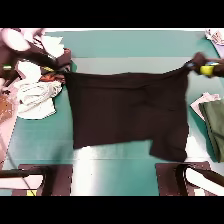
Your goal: Fold the shirts.
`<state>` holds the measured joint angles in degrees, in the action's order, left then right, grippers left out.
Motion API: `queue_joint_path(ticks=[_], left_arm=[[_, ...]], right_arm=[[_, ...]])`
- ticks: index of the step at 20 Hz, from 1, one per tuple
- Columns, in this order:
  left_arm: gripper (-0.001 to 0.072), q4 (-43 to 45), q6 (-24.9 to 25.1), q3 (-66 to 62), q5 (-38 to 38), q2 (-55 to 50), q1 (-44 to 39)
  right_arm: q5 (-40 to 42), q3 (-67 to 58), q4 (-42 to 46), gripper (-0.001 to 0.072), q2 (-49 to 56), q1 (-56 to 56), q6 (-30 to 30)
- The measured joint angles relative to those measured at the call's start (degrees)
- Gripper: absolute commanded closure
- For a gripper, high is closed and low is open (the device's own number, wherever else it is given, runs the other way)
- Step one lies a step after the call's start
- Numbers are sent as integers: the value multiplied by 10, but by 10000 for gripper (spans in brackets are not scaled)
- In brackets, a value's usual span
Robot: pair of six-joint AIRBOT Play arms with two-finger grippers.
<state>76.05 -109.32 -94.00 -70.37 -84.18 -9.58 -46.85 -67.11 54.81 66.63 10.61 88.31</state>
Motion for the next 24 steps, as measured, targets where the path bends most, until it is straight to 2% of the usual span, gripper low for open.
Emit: queue_joint_path(ticks=[3,6,9,12,13,14,15,16,18,19,22,24], left_arm=[[684,5,6,2,73,-99,0],[685,8,7,3,151,-162,0],[684,11,3,2,230,-189,0],[683,15,-16,1,296,-198,3],[591,15,-23,1,312,-201,5],[374,15,-29,1,329,-202,6],[201,14,-34,0,343,-202,6],[155,13,-38,-1,352,-203,7],[153,13,-44,-6,367,-204,9],[153,13,-46,-10,373,-204,9],[153,12,-48,-36,381,-205,9],[153,14,-37,-73,363,-202,10]], right_arm=[[60,-44,7,696,173,-47,-12],[60,-134,11,696,324,-71,-19],[56,-219,31,696,400,-75,-23],[63,-289,57,695,429,-67,-24],[66,-308,63,689,434,-63,-24],[71,-323,67,640,437,-60,-24],[73,-336,69,481,440,-57,-24],[75,-349,71,440,442,-54,-25],[81,-372,75,439,444,-45,-25],[82,-384,76,402,445,-42,-25],[86,-424,77,203,446,-34,-31],[70,-459,81,140,443,-22,-42]])
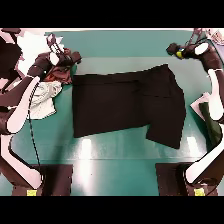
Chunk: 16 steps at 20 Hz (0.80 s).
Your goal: Fold the shirts.
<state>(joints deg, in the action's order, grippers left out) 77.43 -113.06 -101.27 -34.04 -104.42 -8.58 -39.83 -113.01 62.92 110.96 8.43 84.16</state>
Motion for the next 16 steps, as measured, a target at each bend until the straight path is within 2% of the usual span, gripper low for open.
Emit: queue_joint_path(ticks=[4,8,11,16], left_arm=[[154,48,57,-94,-125,30,-1],[155,100,100,-107,-287,115,0],[155,114,117,-37,-354,211,-1],[154,99,115,198,-362,405,-1]], right_arm=[[-92,-12,44,140,-61,36,-15],[-198,80,61,140,-169,94,-18],[-234,204,16,140,-270,136,-18],[-247,410,-51,140,-419,158,-34]])
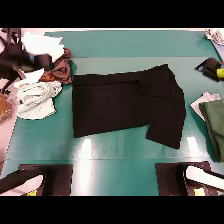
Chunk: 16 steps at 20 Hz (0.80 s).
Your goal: Fold the shirts.
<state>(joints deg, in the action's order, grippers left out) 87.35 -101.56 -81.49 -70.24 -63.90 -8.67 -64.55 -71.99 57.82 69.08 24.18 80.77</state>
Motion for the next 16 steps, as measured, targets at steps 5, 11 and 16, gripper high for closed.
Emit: queue_joint_path(ticks=[5,11,16], left_arm=[[154,-56,-12,184,15,139,0],[154,-97,-14,343,21,247,-1],[152,-147,-15,464,40,338,-2]], right_arm=[[-8,147,-13,140,-132,-19,-16],[-18,292,-9,140,-267,-25,-23],[-36,372,-8,140,-332,-15,-18]])
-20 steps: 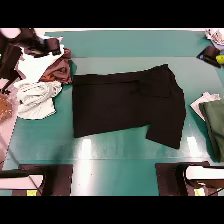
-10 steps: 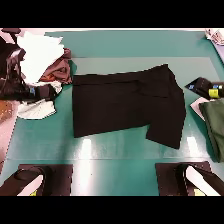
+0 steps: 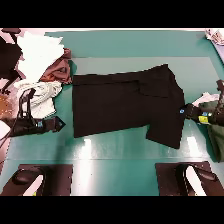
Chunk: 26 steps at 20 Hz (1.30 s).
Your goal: Fold the shirts.
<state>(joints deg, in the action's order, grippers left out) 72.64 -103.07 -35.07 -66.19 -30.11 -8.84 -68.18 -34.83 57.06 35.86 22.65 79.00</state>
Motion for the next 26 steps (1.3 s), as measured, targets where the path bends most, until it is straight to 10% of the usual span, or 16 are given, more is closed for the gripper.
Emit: queue_joint_path(ticks=[3,26], left_arm=[[0,-14,0,42,5,25,0],[4,-166,173,120,185,-175,0]], right_arm=[[-10,21,0,141,-23,14,9],[-60,34,25,141,-25,21,33]])
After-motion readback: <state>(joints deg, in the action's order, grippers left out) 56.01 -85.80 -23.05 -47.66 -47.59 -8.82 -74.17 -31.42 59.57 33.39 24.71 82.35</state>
